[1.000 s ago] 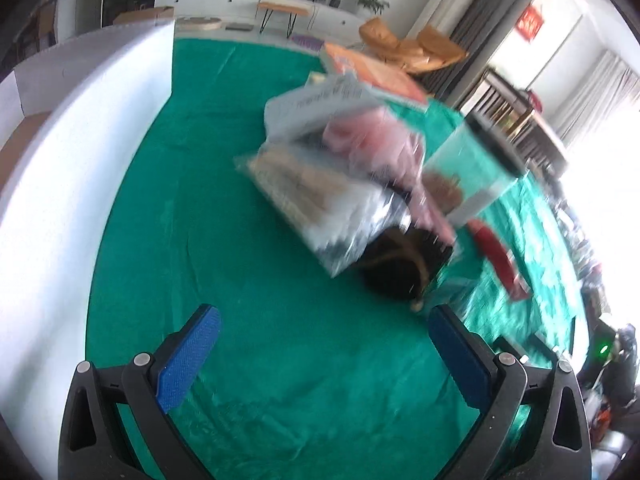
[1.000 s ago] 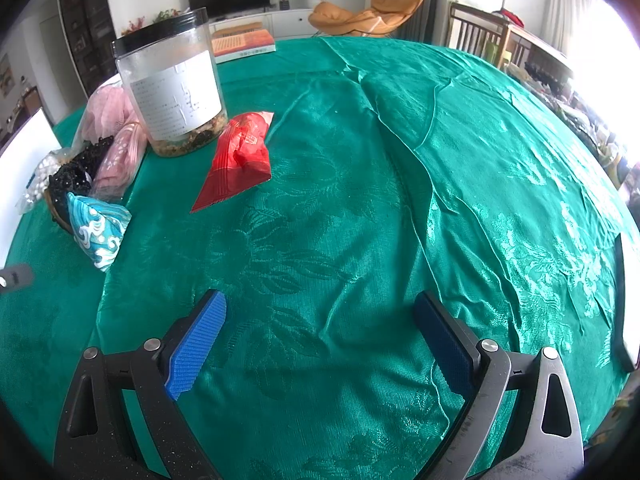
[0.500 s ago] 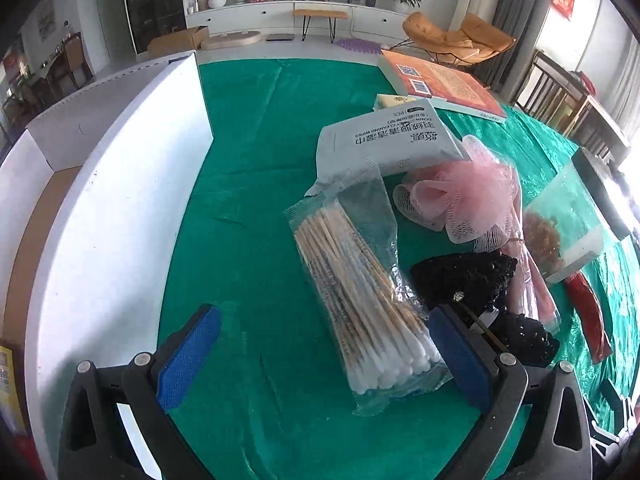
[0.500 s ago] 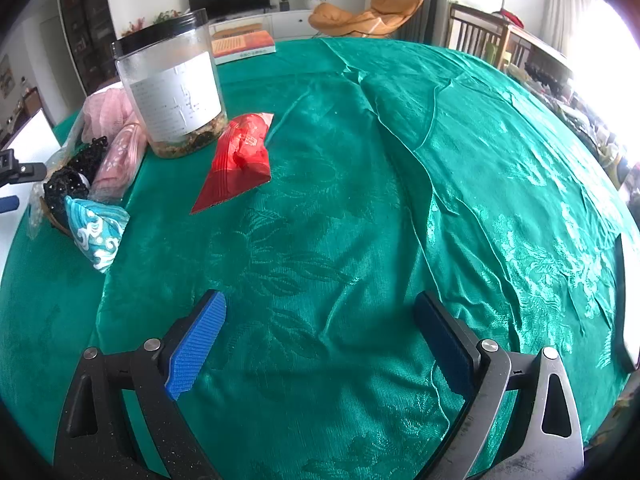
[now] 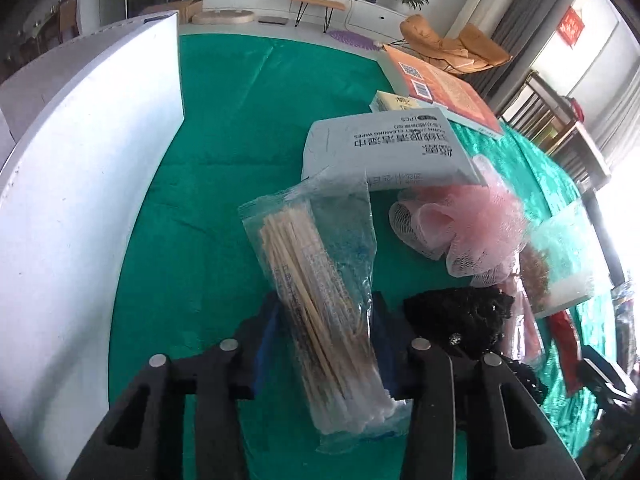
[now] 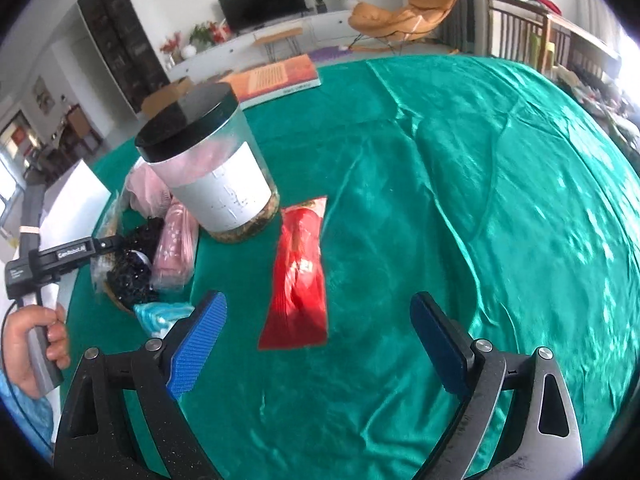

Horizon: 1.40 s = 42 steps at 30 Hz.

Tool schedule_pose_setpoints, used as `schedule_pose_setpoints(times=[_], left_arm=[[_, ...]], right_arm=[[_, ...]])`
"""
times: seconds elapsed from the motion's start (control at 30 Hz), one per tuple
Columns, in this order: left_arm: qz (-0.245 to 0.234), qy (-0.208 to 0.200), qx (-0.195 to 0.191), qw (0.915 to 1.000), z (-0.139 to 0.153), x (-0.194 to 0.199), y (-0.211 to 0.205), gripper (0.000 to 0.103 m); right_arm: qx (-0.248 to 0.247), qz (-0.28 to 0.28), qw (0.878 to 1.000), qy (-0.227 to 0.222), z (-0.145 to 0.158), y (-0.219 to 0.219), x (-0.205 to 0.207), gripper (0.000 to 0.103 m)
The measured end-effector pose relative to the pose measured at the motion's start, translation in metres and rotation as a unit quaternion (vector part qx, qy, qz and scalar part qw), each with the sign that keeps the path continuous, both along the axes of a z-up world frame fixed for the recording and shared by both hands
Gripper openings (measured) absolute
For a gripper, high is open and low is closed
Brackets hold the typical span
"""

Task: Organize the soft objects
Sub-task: 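Grasp the cotton swab bag with the left tool while the right tool grasps the red packet, then carry both items over the white box and open both tools to drop them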

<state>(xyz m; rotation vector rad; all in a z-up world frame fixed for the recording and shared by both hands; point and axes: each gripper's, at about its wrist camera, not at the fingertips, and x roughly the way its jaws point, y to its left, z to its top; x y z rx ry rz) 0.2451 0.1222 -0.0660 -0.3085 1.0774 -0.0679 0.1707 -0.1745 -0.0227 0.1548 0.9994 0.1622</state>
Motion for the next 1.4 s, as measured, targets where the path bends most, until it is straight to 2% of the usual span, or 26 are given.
schedule_pose_setpoints(times=[0.03,0.07,0.1,0.13,0.17,0.27,0.37,0.43,0.5,0.6,0.67,0.77,0.83,0.87,0.9,0.93,0.97,1.0,1.03,1.13,1.2,1.3,1.4], left_arm=[[0.002,-0.003,0.0,1.0,0.004,-0.002,0.005,0.039],[0.003,-0.009,0.003,1.0,0.008,-0.003,0.01,0.039],[0.001,-0.013,0.004,0.9999,0.012,-0.004,0.013,0.039],[0.0,-0.017,0.002,0.9999,0.016,-0.006,0.015,0.039],[-0.002,-0.021,-0.003,0.9998,0.02,-0.008,0.017,0.038],[-0.006,-0.046,-0.021,0.9987,0.037,-0.015,0.02,0.038],[-0.011,-0.077,-0.045,0.996,0.06,-0.024,0.024,0.038],[-0.016,-0.096,-0.061,0.9934,0.079,-0.035,0.03,0.038],[-0.019,-0.113,-0.069,0.991,0.096,-0.05,0.041,0.038],[-0.018,-0.135,-0.058,0.9891,0.122,-0.078,0.067,0.038],[-0.009,-0.144,-0.038,0.9888,0.135,-0.1,0.092,0.038],[0.013,-0.149,0.01,0.9887,0.15,-0.139,0.133,0.038],[0.038,-0.141,0.046,0.9883,0.154,-0.165,0.161,0.039],[0.054,-0.132,0.062,0.9879,0.154,-0.177,0.174,0.043],[0.068,-0.121,0.074,0.9875,0.153,-0.186,0.187,0.06],[0.083,-0.112,0.084,0.9867,0.15,-0.195,0.199,0.074],[0.099,-0.11,0.089,0.985,0.147,-0.204,0.21,0.102],[0.117,-0.118,0.09,0.982,0.145,-0.214,0.221,0.103],[0.129,-0.121,0.087,0.9803,0.143,-0.222,0.23,0.103],[0.146,-0.13,0.067,0.9784,0.139,-0.233,0.239,0.103],[0.132,-0.147,0.052,0.979,0.138,-0.234,0.226,0.103],[0.074,-0.171,0.037,0.9817,0.139,-0.228,0.171,0.103],[-0.016,-0.18,0.023,0.9832,0.138,-0.216,0.096,0.103]], right_arm=[[-0.001,0.012,1.0,0.01,-0.006,0.007,0.009,0.093],[-0.005,0.022,1.0,0.022,-0.014,0.012,0.017,0.085],[-0.015,0.028,0.999,0.038,-0.022,0.017,0.026,0.048],[-0.028,0.025,0.998,0.052,-0.029,0.018,0.032,0.026],[-0.029,0.015,0.999,0.037,-0.026,0.013,0.035,0.023],[0.021,-0.025,0.999,0.034,-0.014,-0.014,0.045,0.023],[0.055,-0.054,0.997,-0.011,0.022,-0.04,0.049,0.023],[0.059,-0.054,0.996,-0.039,0.053,-0.046,0.051,0.023],[0.041,-0.04,0.996,-0.063,0.087,-0.034,0.05,0.023],[0.012,0.008,0.995,-0.099,0.132,0.011,0.036,0.023],[0.016,0.063,0.991,-0.116,0.156,0.06,0.02,0.022],[0.061,0.155,0.979,-0.121,0.178,0.137,-0.007,0.023],[0.106,0.216,0.964,-0.111,0.185,0.194,-0.03,0.023],[0.127,0.241,0.957,-0.103,0.185,0.22,-0.04,0.023],[0.152,0.267,0.947,-0.09,0.183,0.247,-0.049,0.023],[0.177,0.289,0.938,-0.075,0.179,0.268,-0.056,0.026],[0.206,0.308,0.927,-0.056,0.173,0.286,-0.061,0.04],[0.229,0.325,0.917,-0.028,0.166,0.302,-0.064,0.077],[0.234,0.33,0.915,-0.015,0.16,0.312,-0.065,0.084],[0.194,0.312,0.929,-0.039,0.149,0.301,-0.07,0.082],[0.154,0.272,0.948,-0.062,0.134,0.272,-0.072,0.082],[0.072,0.178,0.976,-0.102,0.095,0.206,-0.081,0.082],[-0.022,0.053,0.992,-0.112,0.042,0.126,-0.084,0.082]])
